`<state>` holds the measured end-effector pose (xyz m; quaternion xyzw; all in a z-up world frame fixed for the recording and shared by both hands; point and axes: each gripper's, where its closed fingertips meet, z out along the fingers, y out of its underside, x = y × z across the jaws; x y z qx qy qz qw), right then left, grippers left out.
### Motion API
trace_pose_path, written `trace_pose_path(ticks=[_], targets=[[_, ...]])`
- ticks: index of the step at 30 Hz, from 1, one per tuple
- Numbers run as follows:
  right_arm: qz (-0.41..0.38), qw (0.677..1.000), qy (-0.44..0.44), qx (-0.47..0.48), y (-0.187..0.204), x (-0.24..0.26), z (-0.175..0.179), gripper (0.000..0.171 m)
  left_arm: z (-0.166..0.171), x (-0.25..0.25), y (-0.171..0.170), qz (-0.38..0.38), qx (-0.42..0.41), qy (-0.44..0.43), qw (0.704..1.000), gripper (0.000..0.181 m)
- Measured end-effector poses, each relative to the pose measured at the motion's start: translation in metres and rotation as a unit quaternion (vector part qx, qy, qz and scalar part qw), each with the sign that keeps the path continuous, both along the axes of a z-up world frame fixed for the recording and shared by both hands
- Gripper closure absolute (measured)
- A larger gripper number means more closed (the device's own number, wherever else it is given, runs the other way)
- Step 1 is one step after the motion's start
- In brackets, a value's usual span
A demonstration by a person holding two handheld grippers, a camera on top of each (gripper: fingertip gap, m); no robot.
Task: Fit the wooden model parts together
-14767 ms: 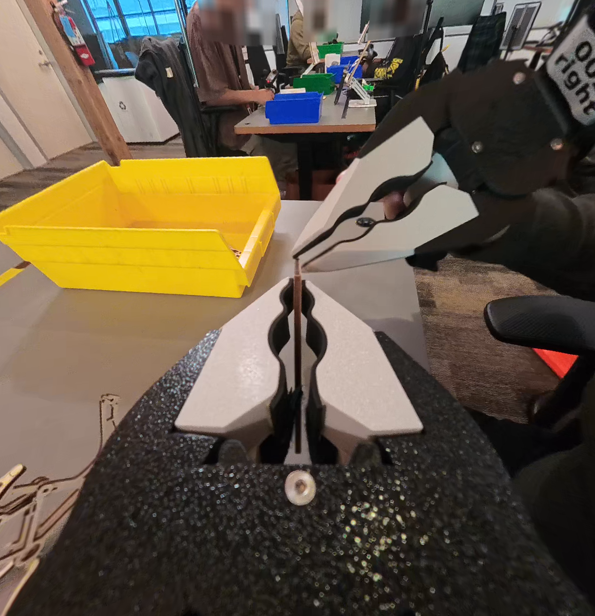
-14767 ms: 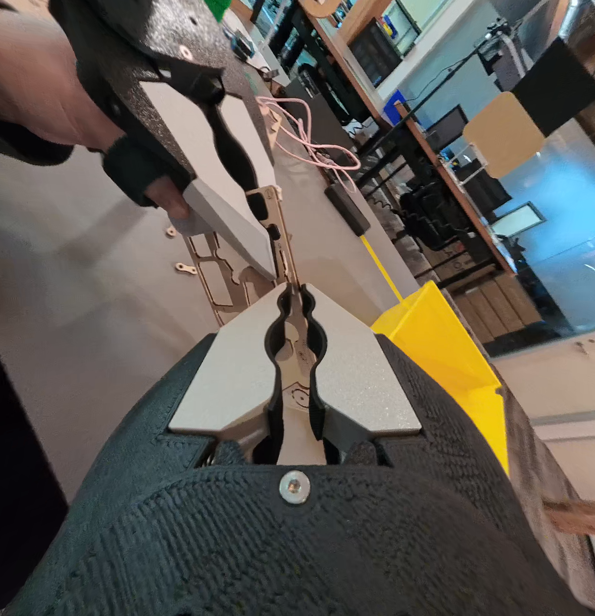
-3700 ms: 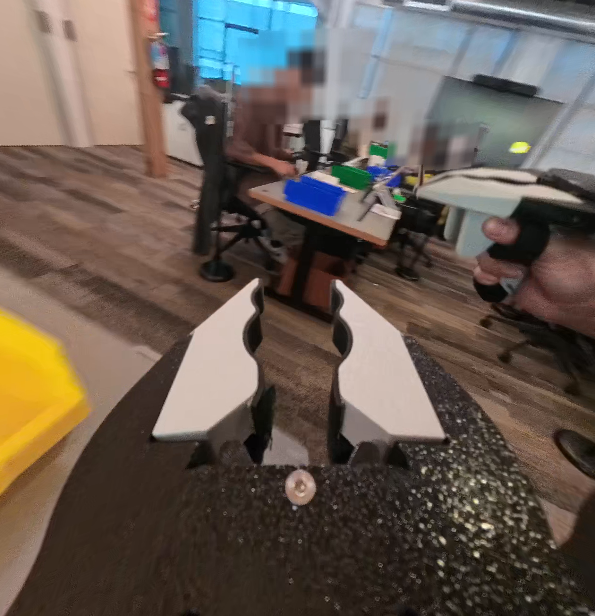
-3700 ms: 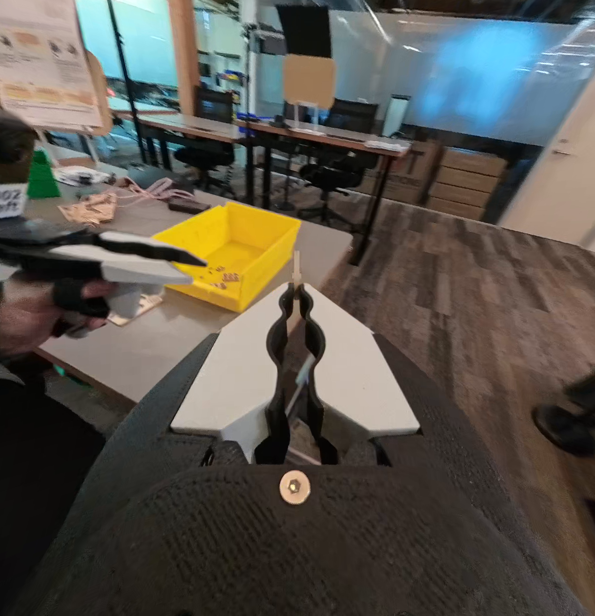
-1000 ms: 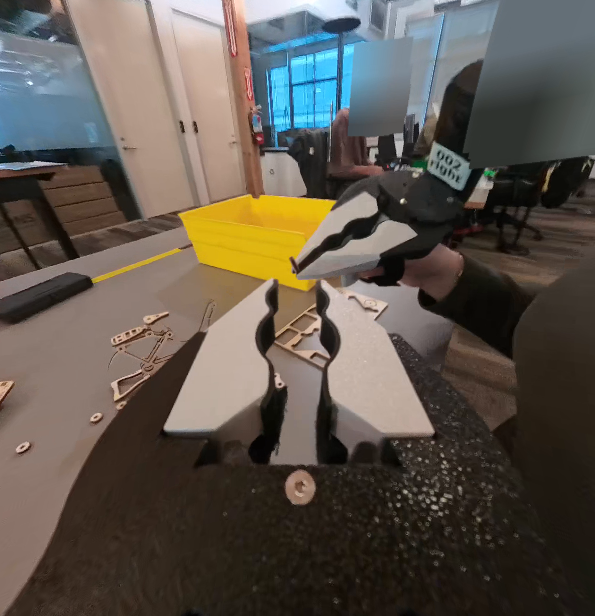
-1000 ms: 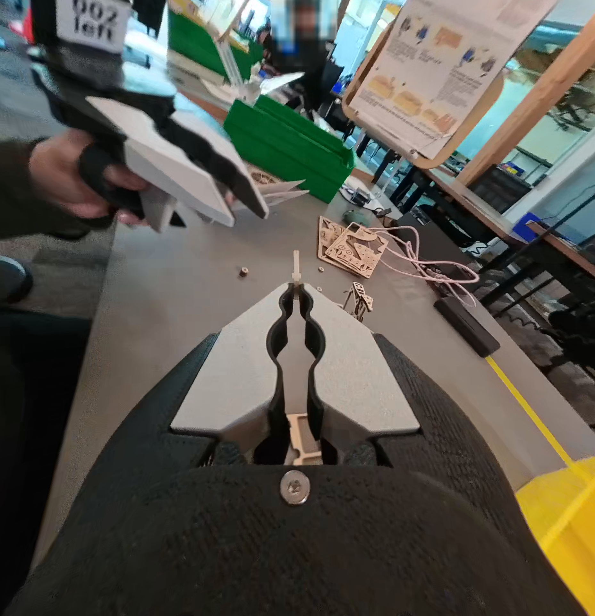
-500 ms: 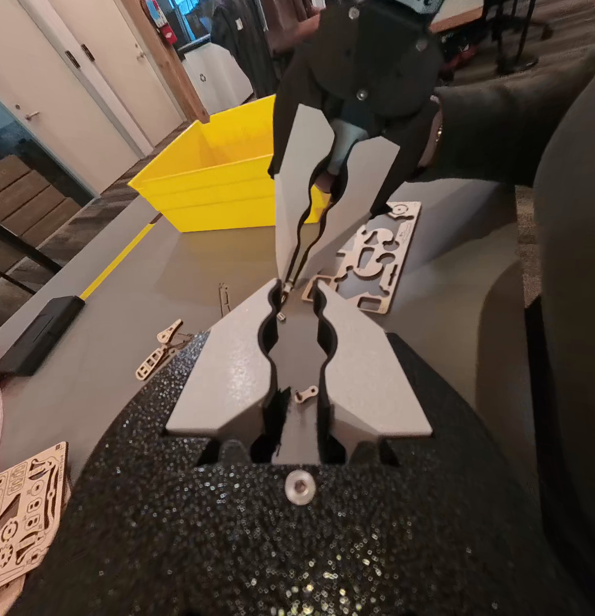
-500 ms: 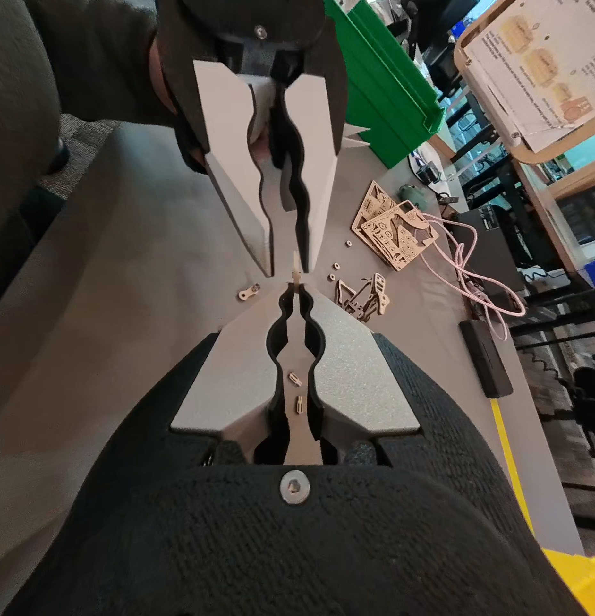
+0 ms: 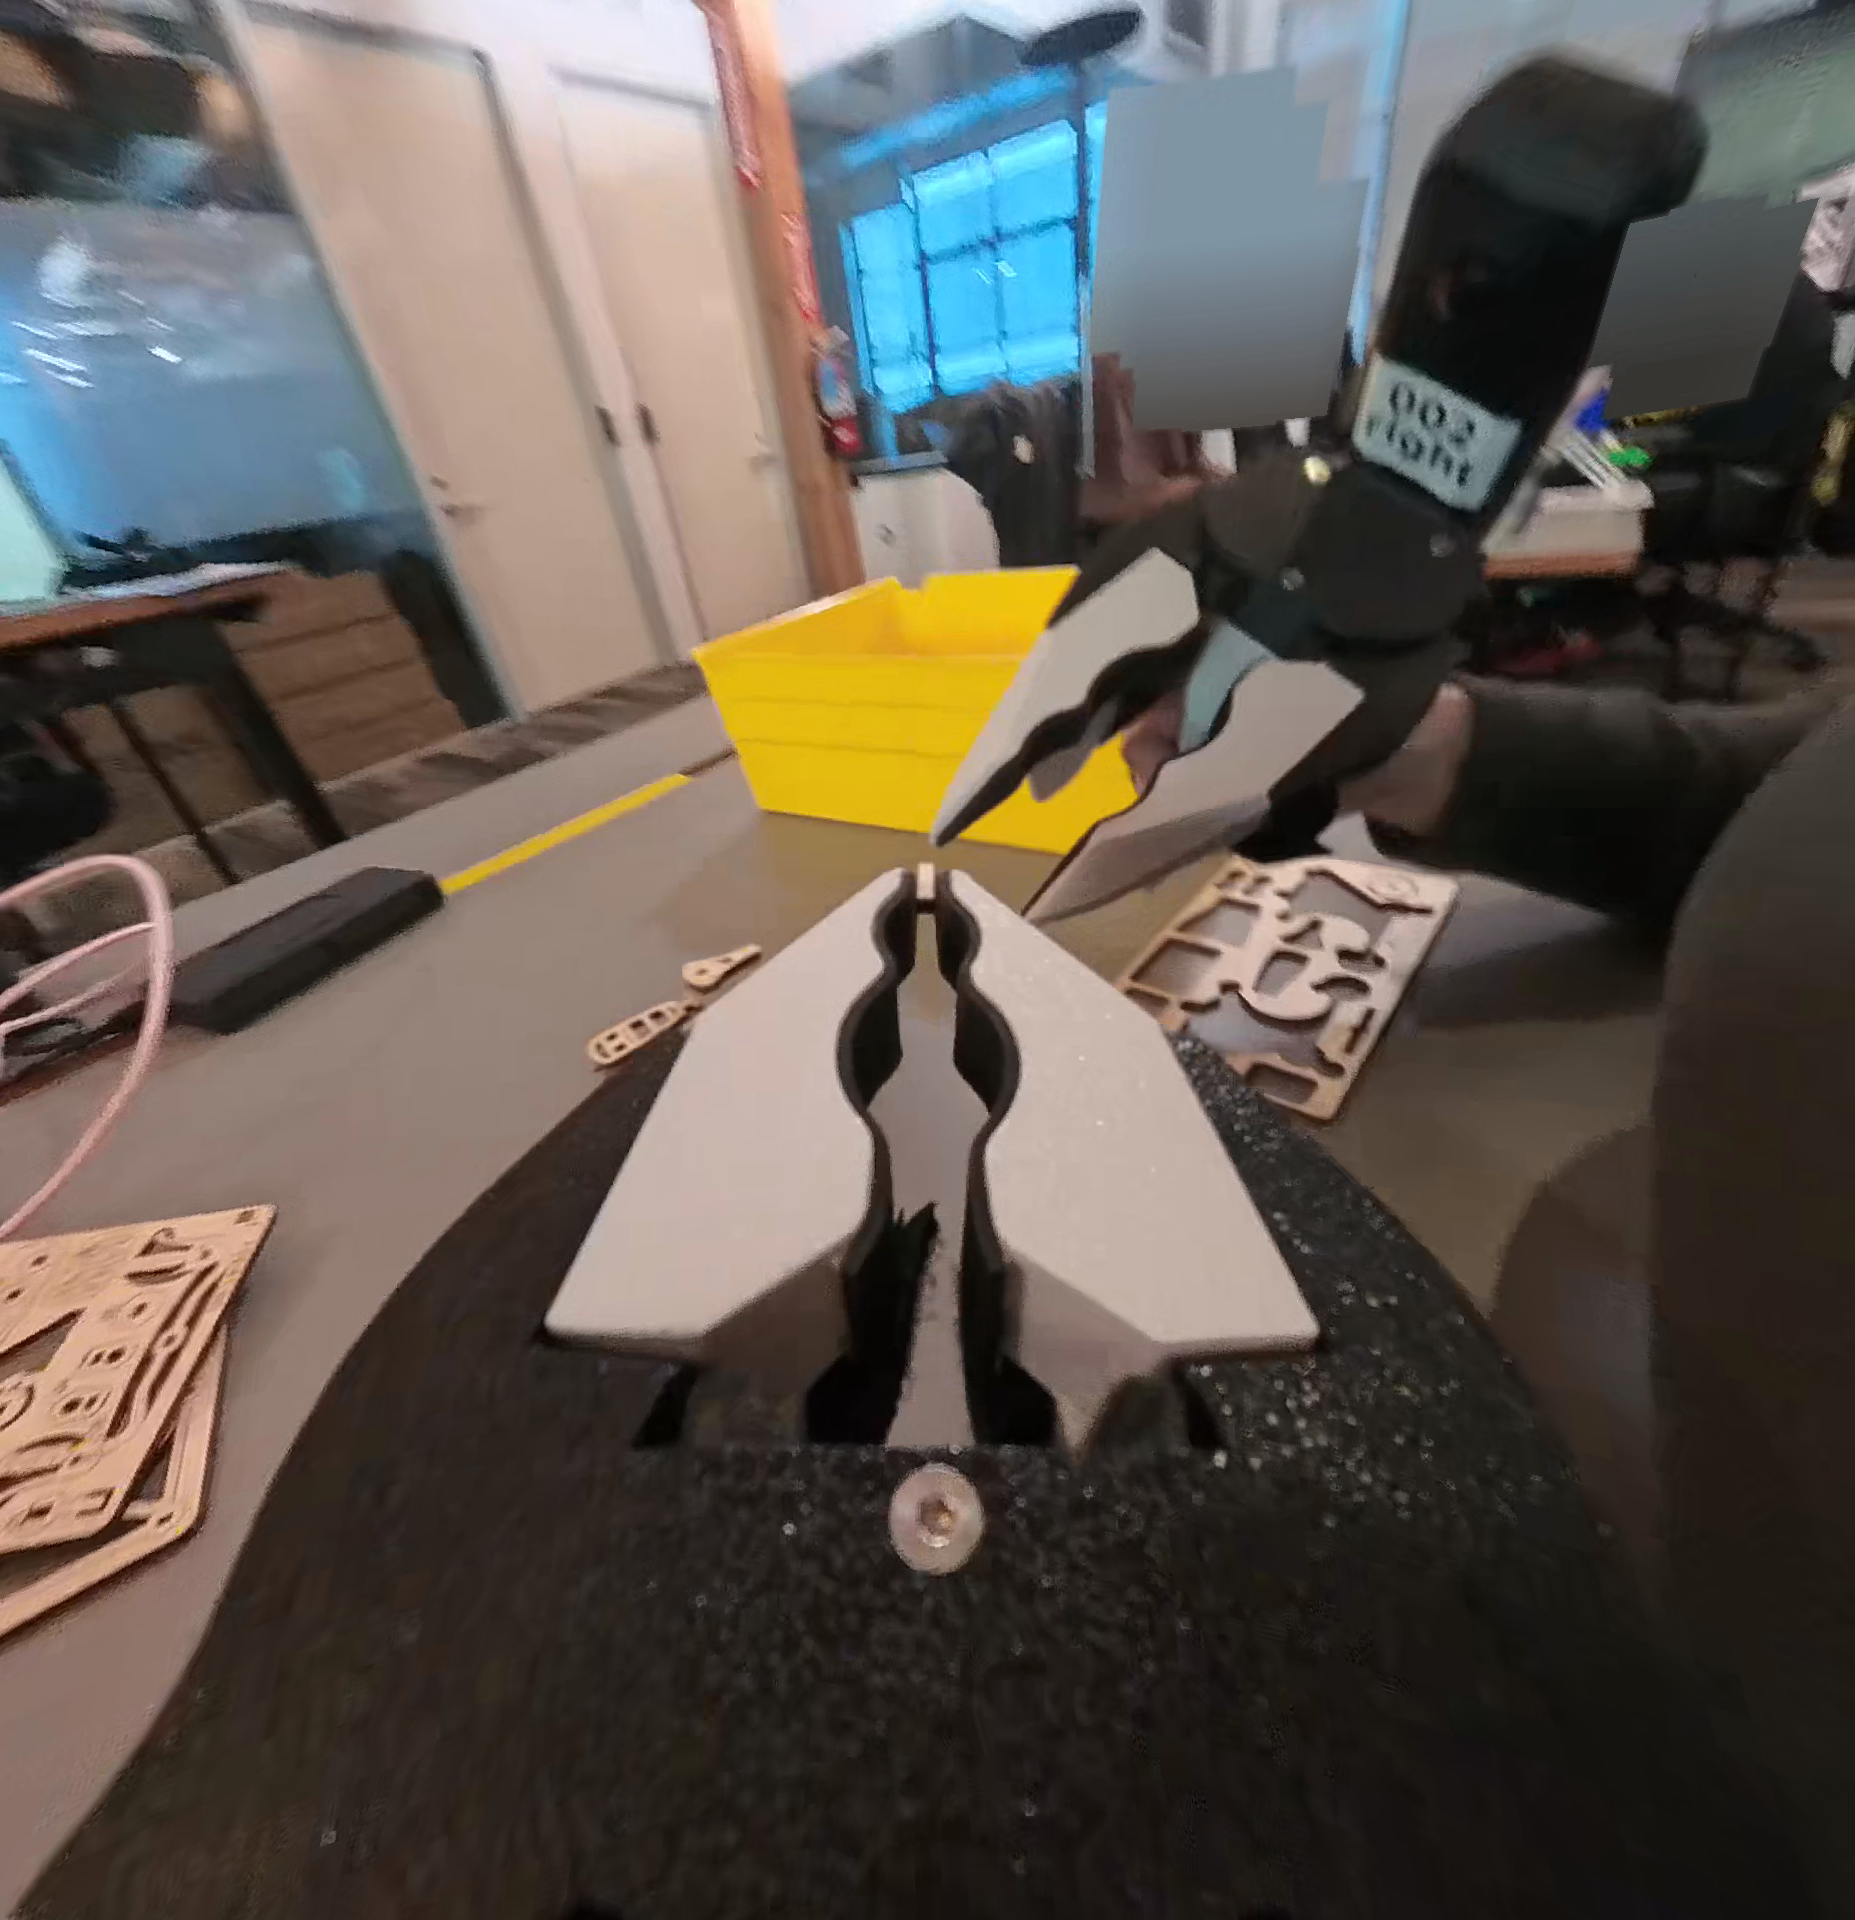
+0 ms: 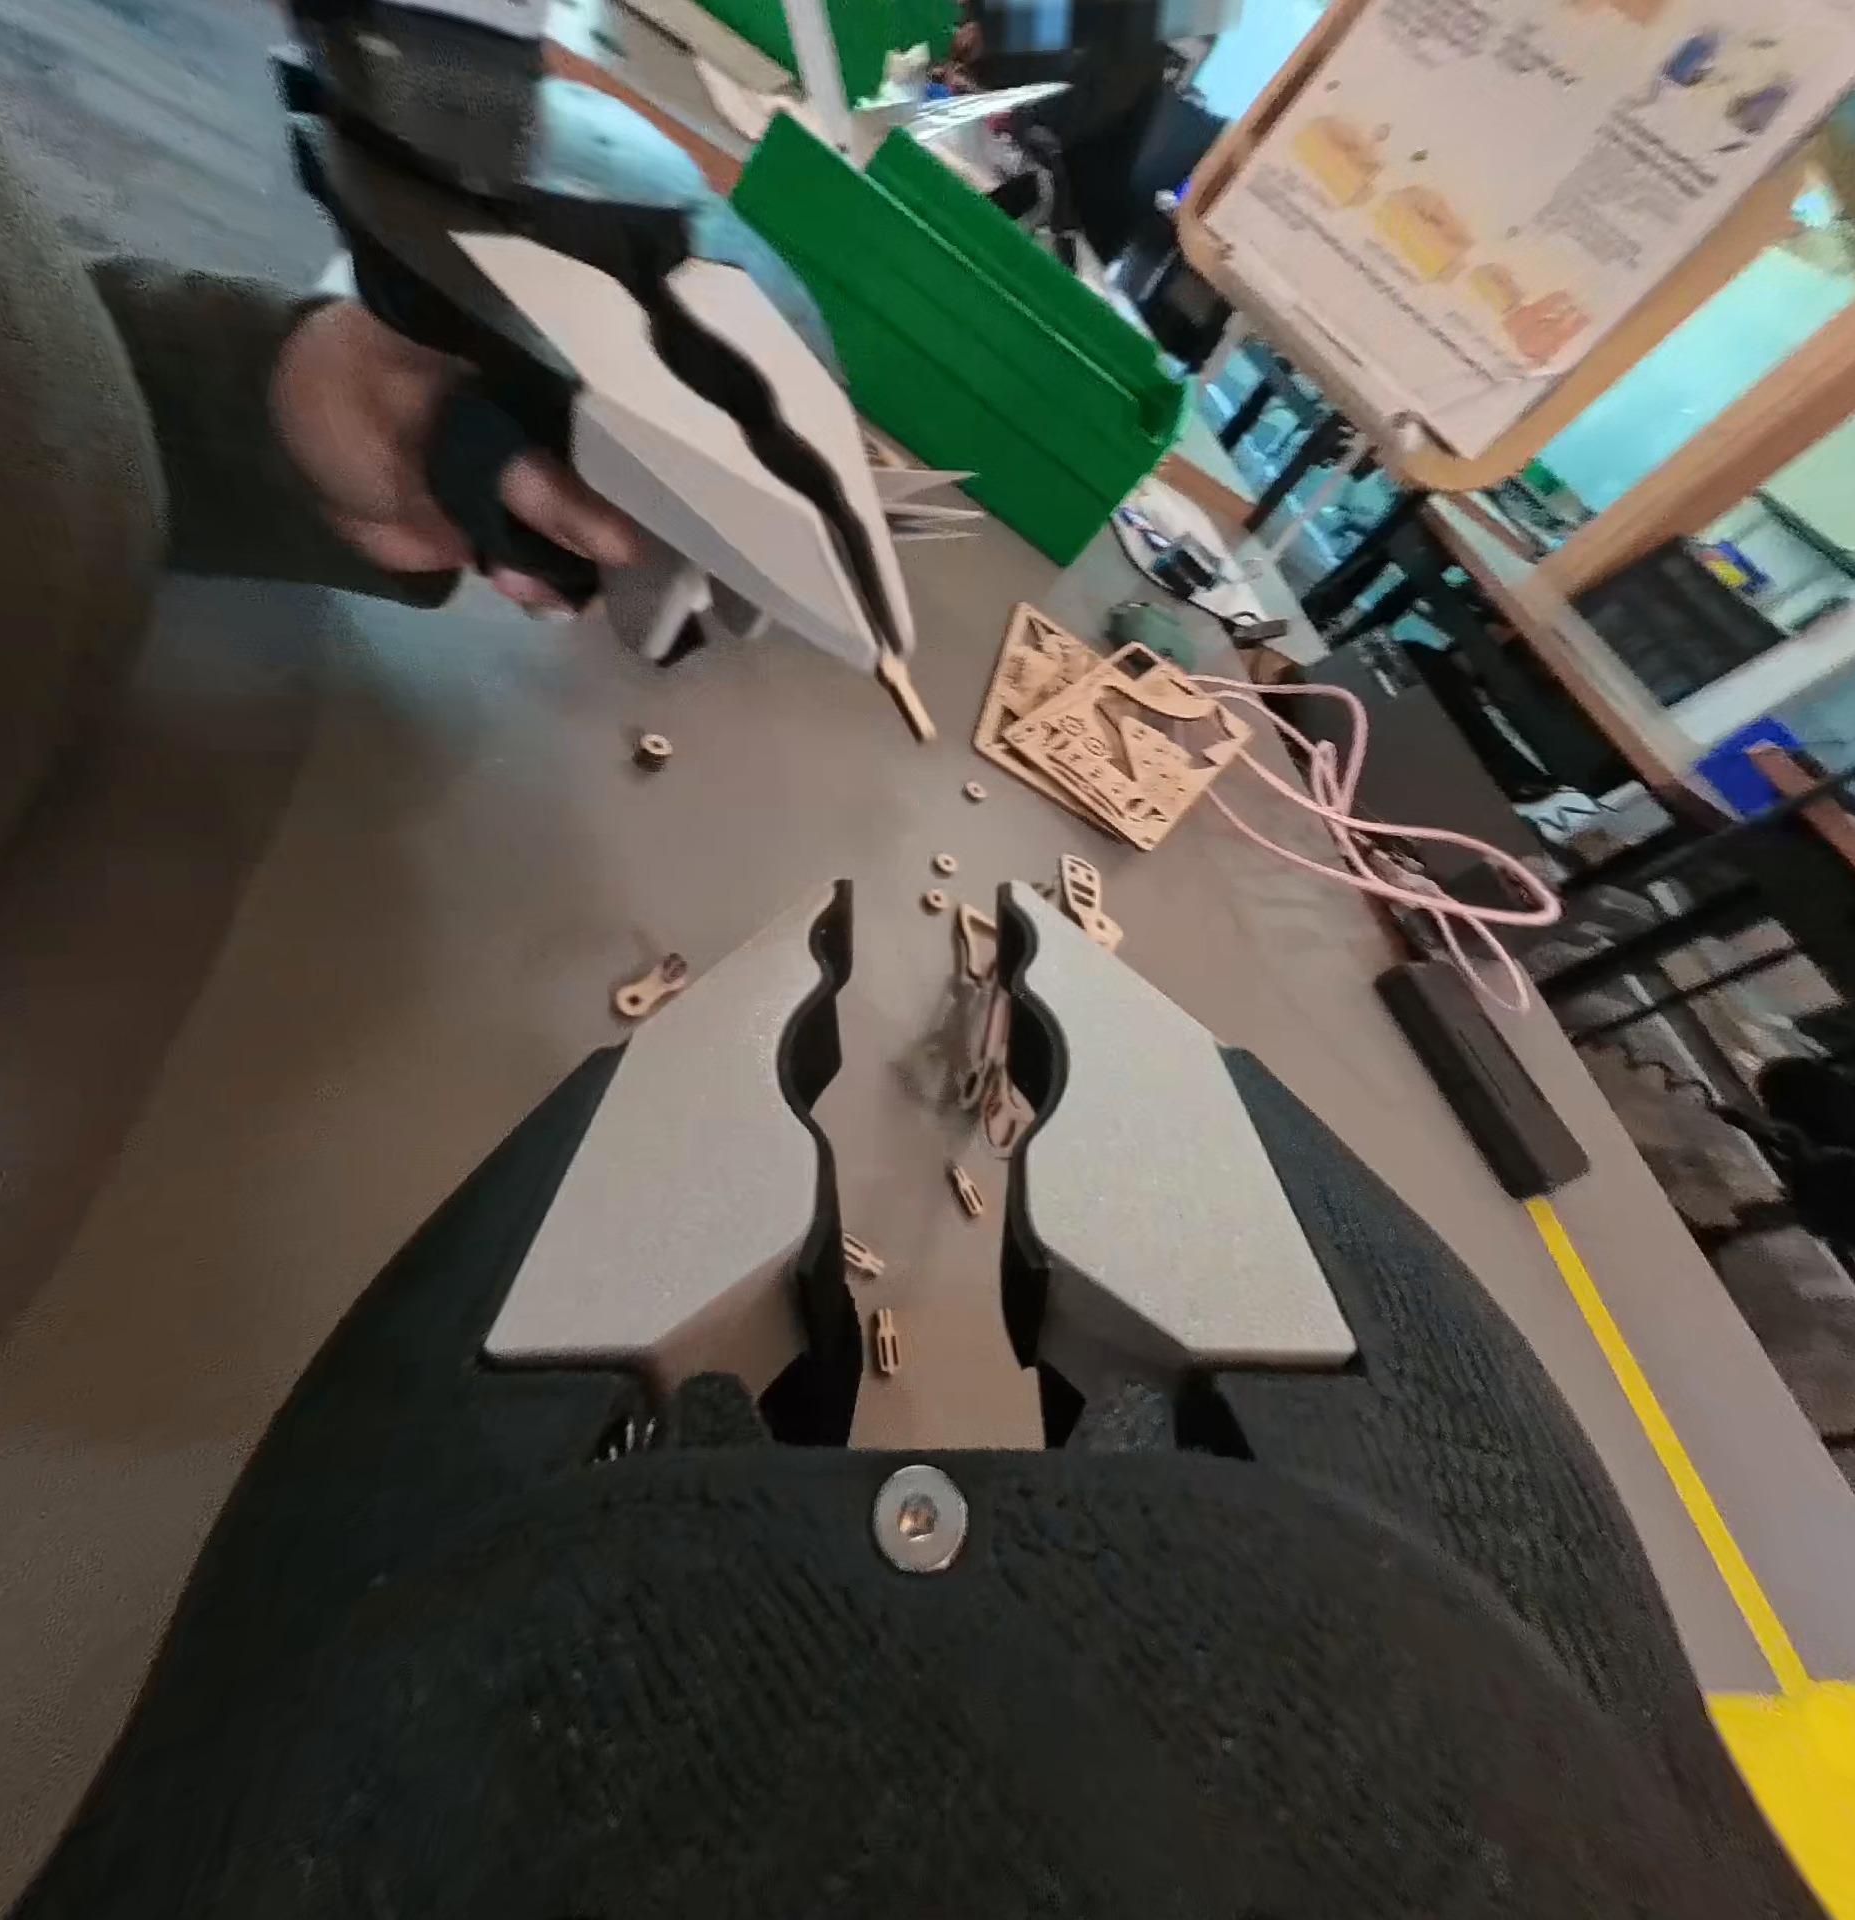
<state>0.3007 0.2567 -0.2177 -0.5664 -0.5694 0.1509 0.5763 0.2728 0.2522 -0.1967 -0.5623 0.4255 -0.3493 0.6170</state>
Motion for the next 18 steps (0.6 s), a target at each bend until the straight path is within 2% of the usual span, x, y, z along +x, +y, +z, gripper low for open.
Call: trace_pose_path(ticks=[3, 8, 14, 18], targets=[[-0.043, 0.999, 0.029, 0.007, 0.012, 0.009, -0.002, 0.146, 0.005, -0.001, -0.008, 0.009, 0.011, -0.045, 0.999, 0.181], [-0.097, 0.989, 0.104, 0.039, 0.024, 0.021, 0.014, 0.150, 0.004, 0.000, -0.013, 0.019, 0.053, -0.027, 0.998, 0.181], [-0.085, 0.980, 0.170, 0.061, 0.018, 0.017, 0.023, 0.161, 0.013, 0.004, -0.040, -0.023, 0.098, -0.042, 0.994, 0.181], [-0.099, 0.978, 0.175, 0.050, 0.025, 0.020, 0.019, 0.162, 0.020, -0.001, -0.039, -0.012, 0.106, -0.060, 0.993, 0.181]])
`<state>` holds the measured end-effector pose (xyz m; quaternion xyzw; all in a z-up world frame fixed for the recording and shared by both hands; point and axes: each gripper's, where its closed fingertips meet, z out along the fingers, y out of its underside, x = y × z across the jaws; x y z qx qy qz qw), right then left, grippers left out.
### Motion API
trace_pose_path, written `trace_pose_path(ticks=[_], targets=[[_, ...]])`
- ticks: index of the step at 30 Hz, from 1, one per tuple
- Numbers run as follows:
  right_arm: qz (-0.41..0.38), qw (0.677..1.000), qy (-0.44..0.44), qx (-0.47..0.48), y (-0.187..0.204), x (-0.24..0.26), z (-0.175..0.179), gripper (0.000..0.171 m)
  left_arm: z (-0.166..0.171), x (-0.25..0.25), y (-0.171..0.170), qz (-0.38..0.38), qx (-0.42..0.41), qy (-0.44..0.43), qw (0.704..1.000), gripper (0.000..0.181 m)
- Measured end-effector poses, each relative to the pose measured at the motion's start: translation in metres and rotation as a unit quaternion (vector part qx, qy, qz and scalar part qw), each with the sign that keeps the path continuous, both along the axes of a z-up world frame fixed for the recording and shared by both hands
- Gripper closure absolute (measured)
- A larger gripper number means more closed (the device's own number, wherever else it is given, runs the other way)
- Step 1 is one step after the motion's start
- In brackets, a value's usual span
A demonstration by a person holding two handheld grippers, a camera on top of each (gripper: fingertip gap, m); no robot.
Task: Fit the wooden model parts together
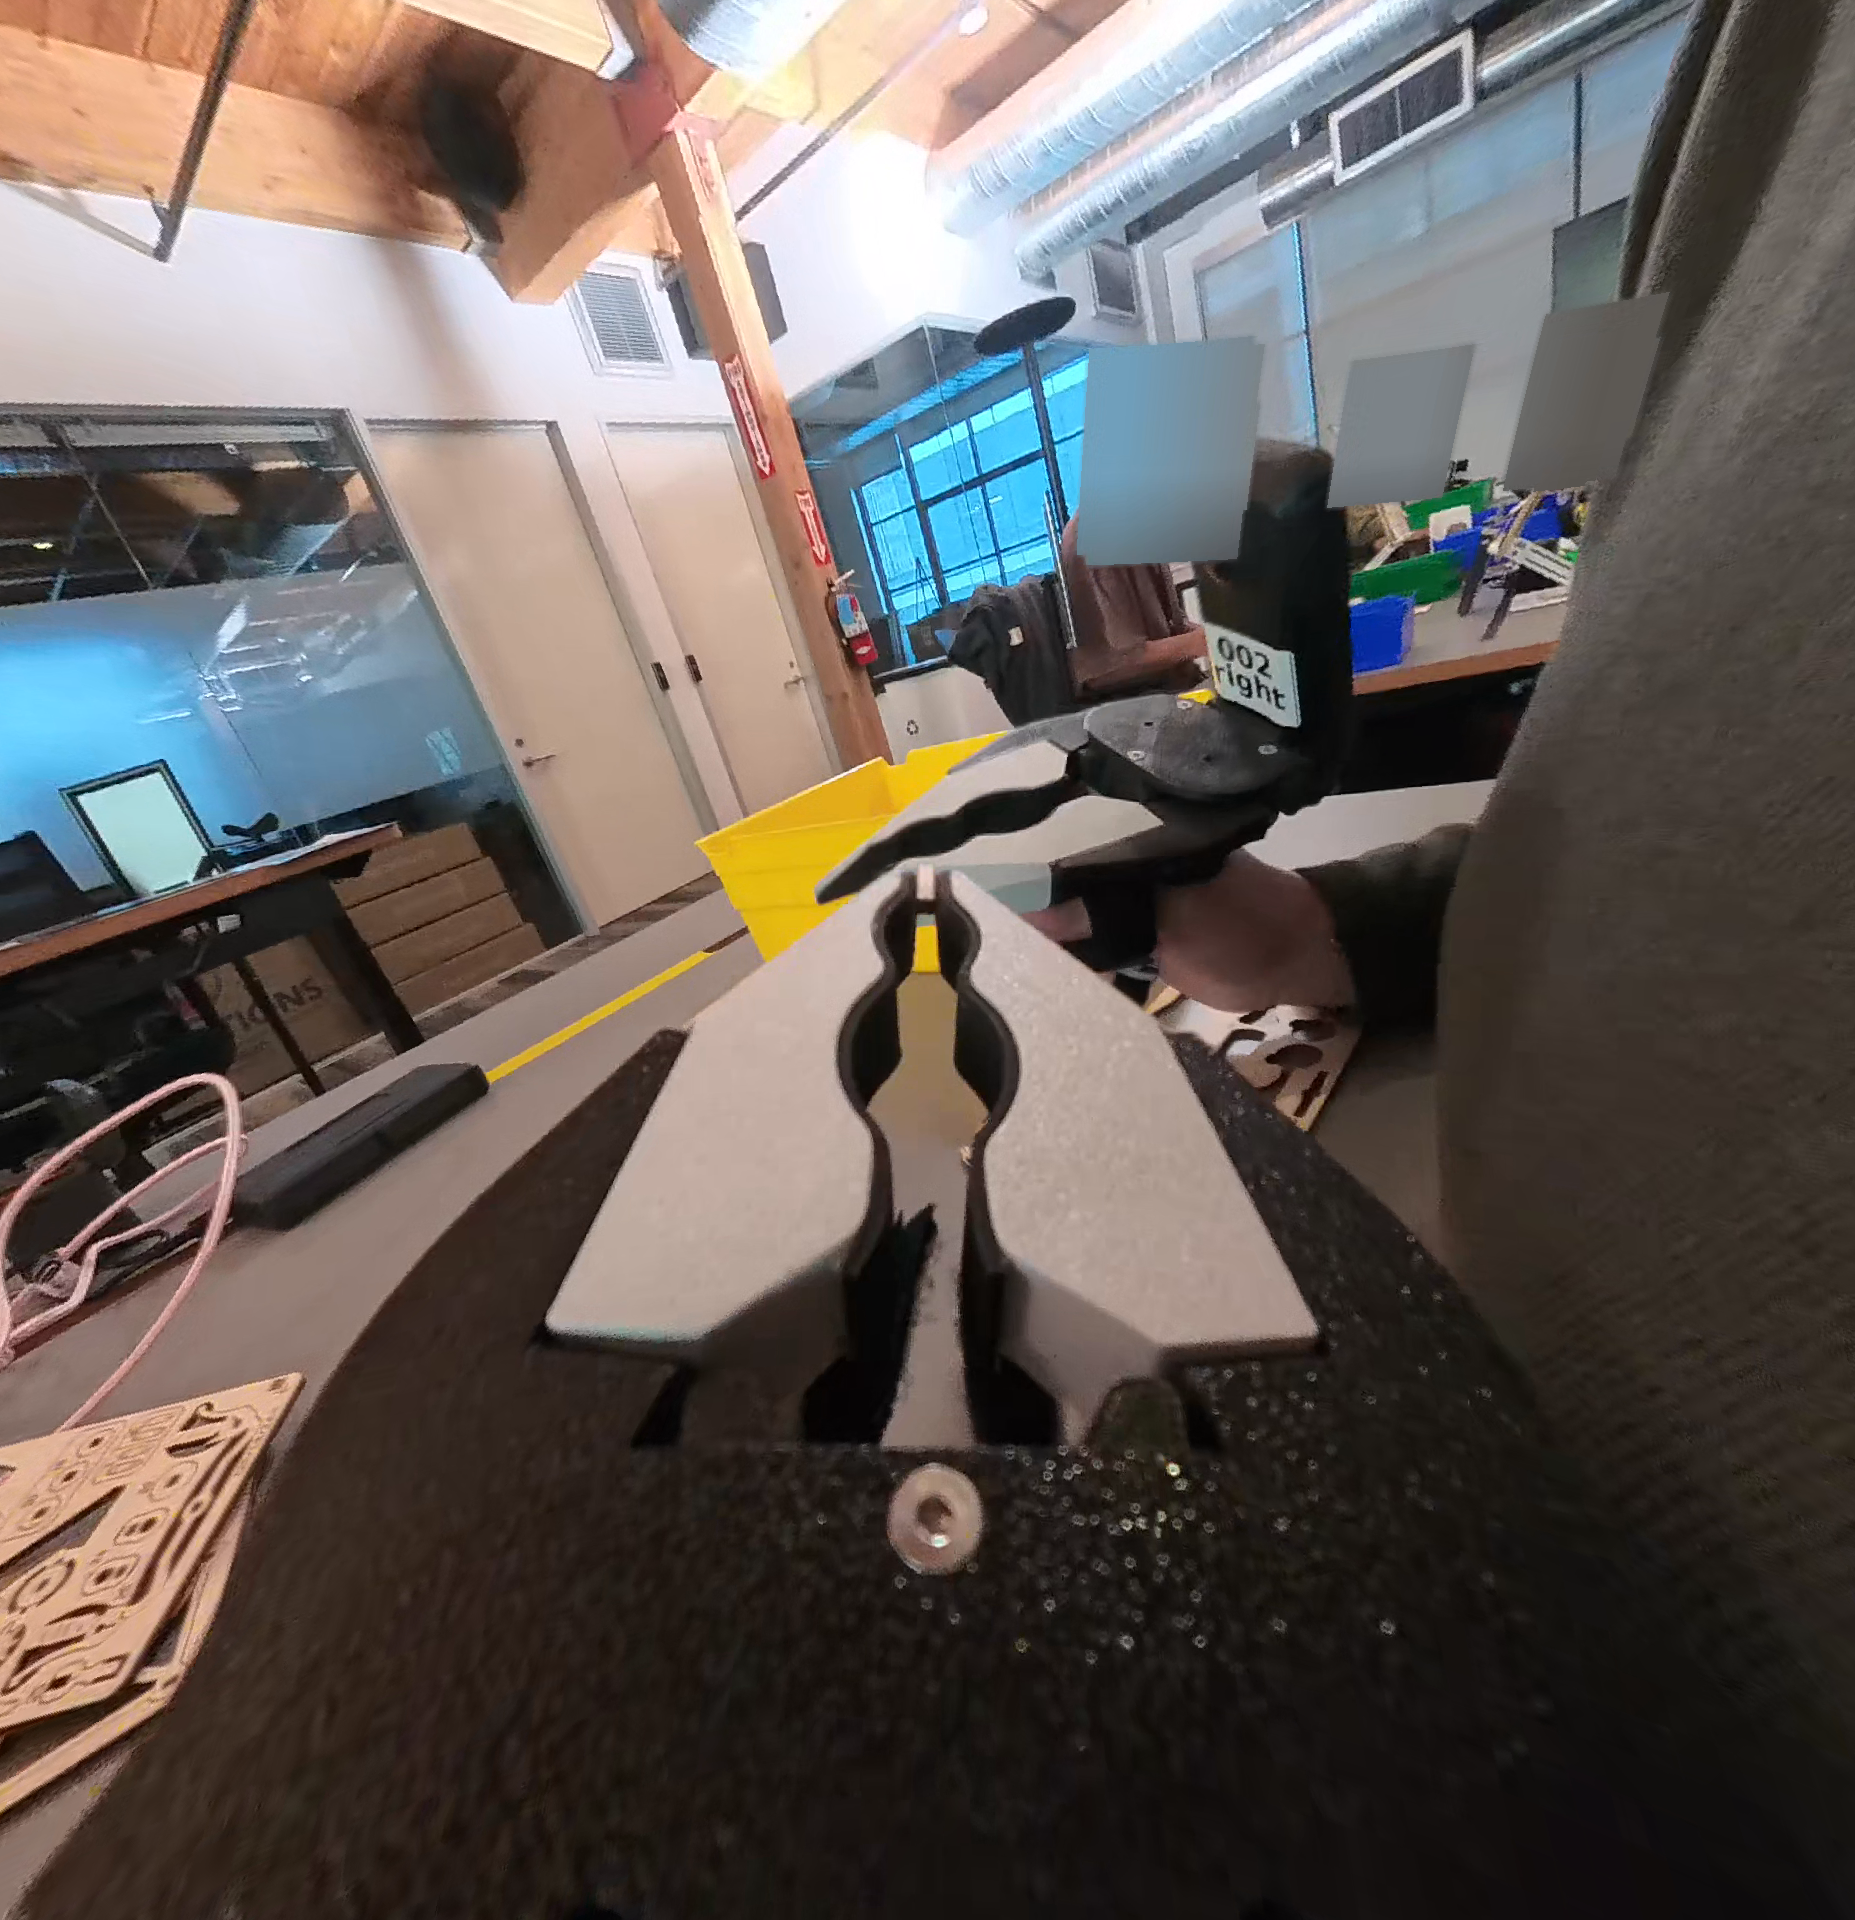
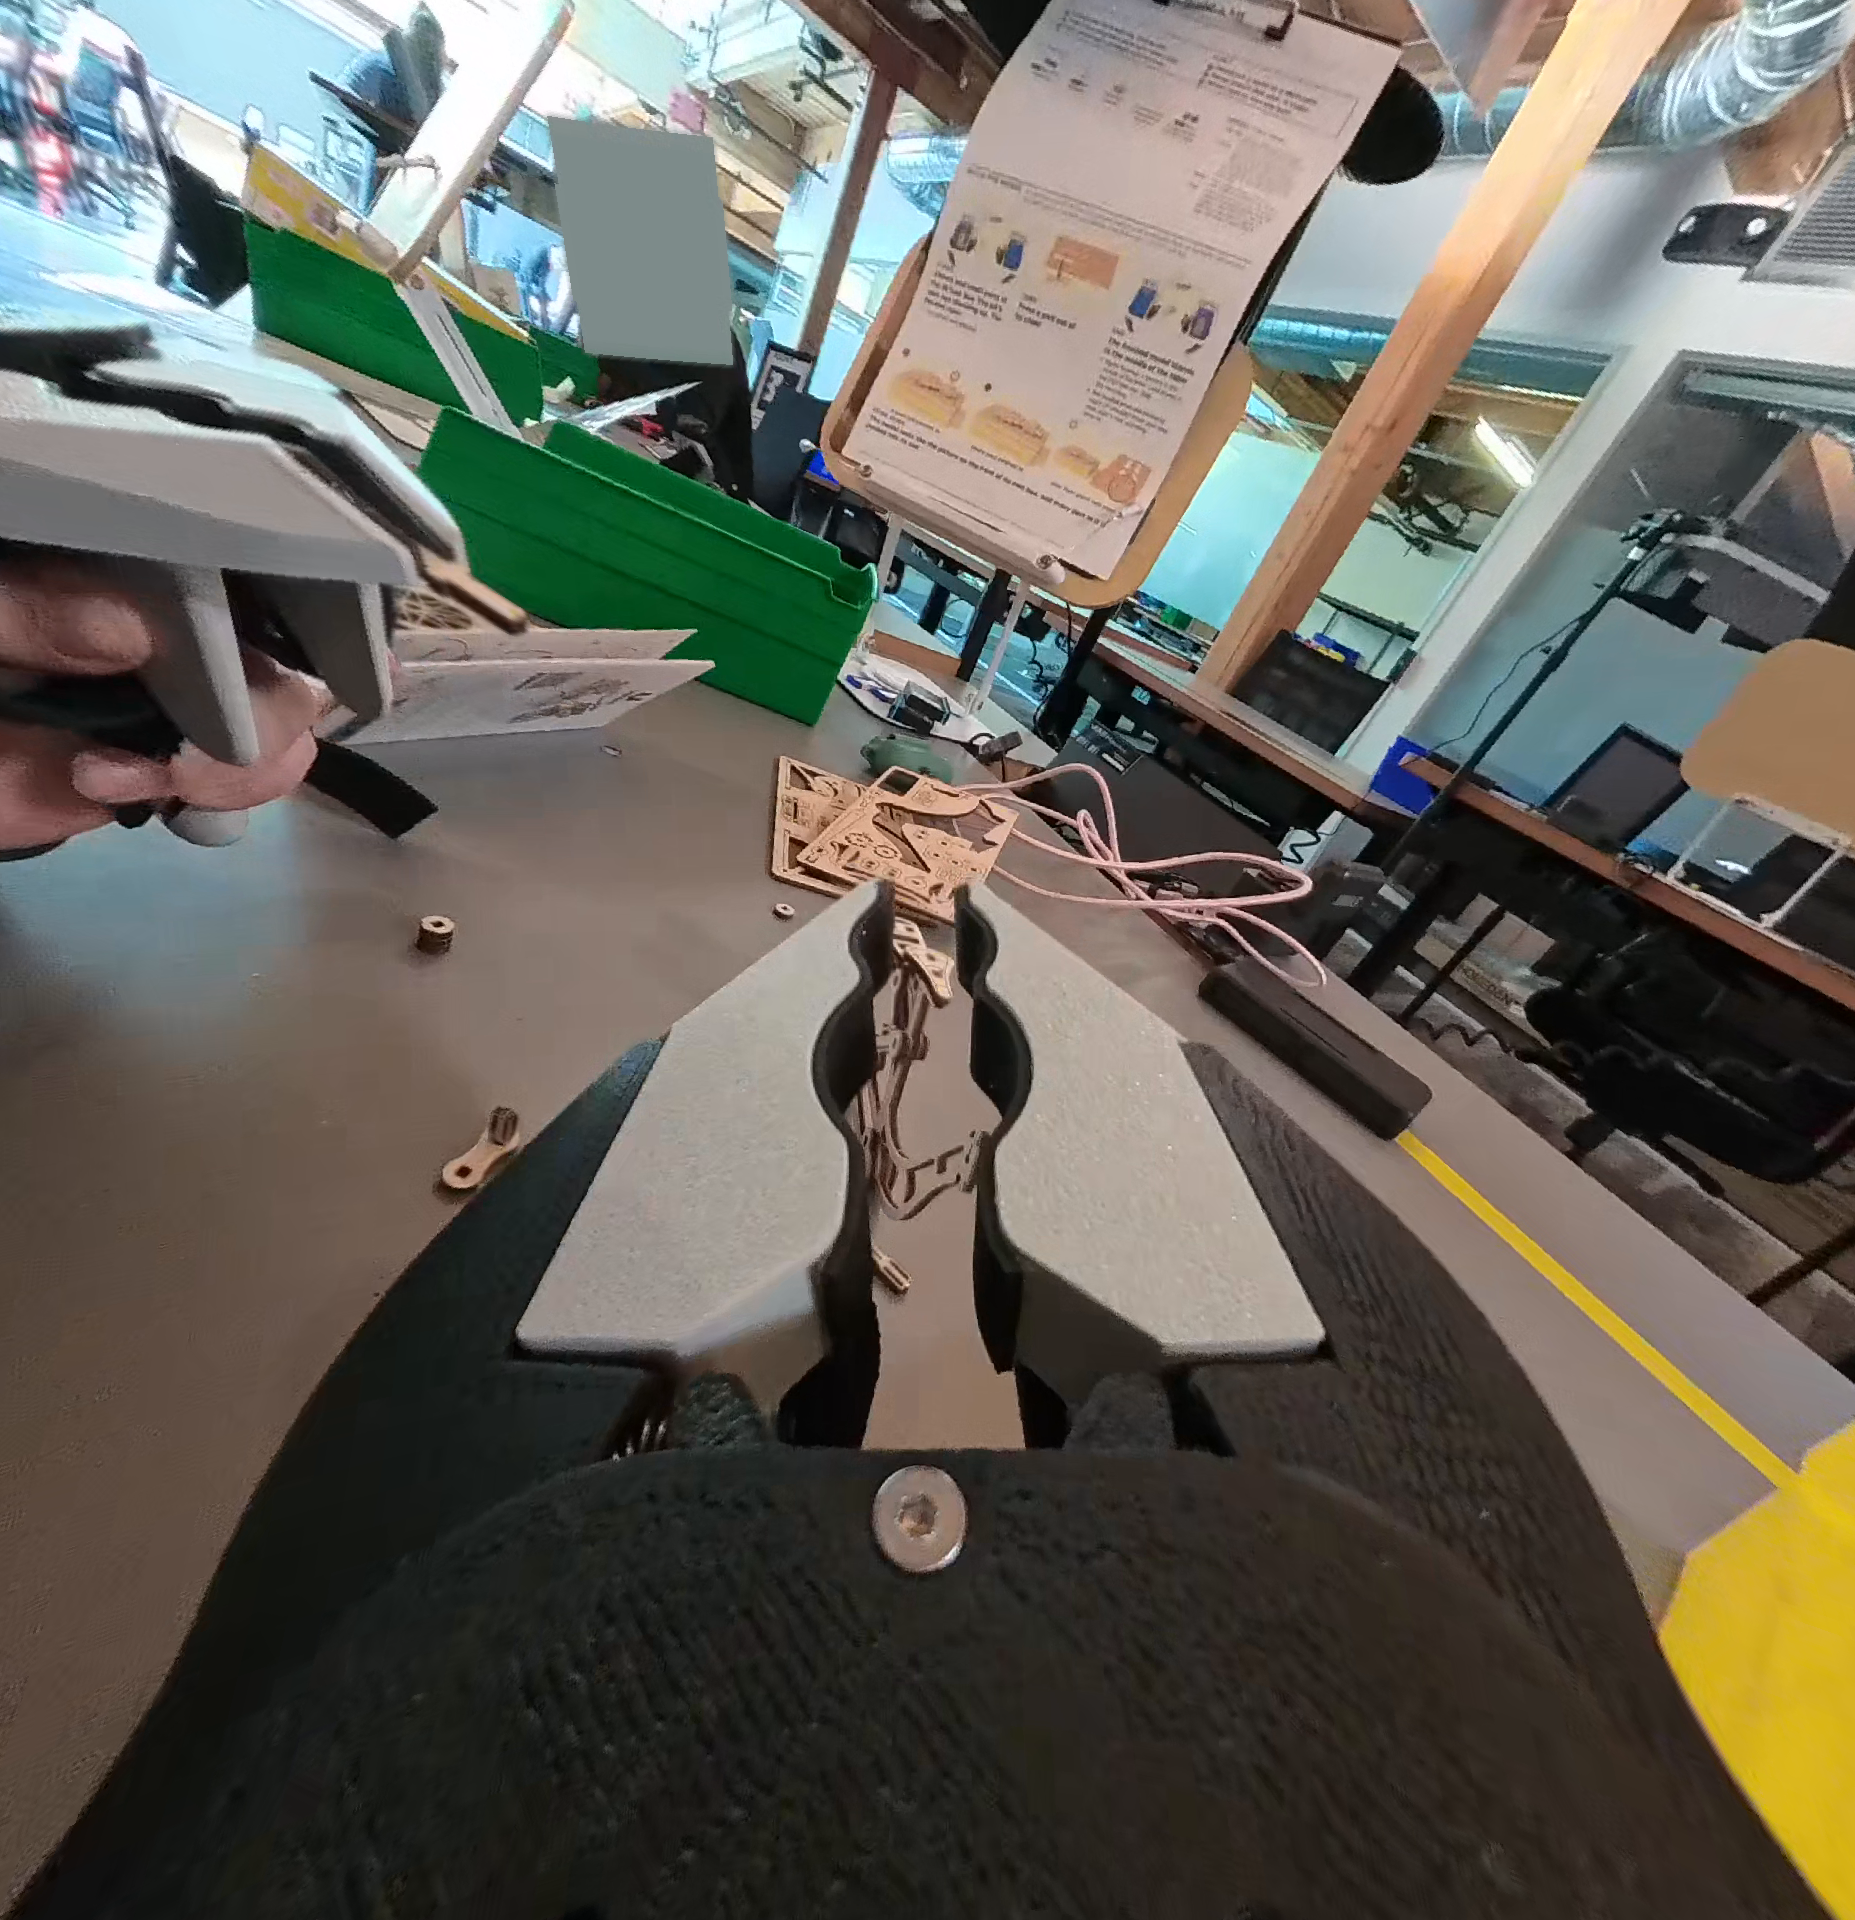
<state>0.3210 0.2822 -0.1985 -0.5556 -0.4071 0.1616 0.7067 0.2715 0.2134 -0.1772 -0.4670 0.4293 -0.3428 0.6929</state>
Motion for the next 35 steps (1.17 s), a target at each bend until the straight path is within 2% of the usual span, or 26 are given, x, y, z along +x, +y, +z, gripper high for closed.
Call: trace_pose_path(ticks=[15, 21, 35], targets=[[-0.042, 0.996, -0.026, 0.071, 0.003, 0.005, 0.002, 0.167, -0.003, -0.001, 0.005, 0.009, -0.006, 0.008, 1.000, 0.181], [-0.065, 0.992, -0.043, 0.095, 0.005, 0.008, 0.003, 0.166, -0.001, -0.013, 0.013, 0.083, 0.051, 0.027, 0.995, 0.180], [-0.054, 0.994, -0.043, 0.090, 0.005, 0.004, 0.000, 0.167, 0.007, -0.017, 0.012, 0.074, 0.044, -0.005, 0.996, 0.180]])
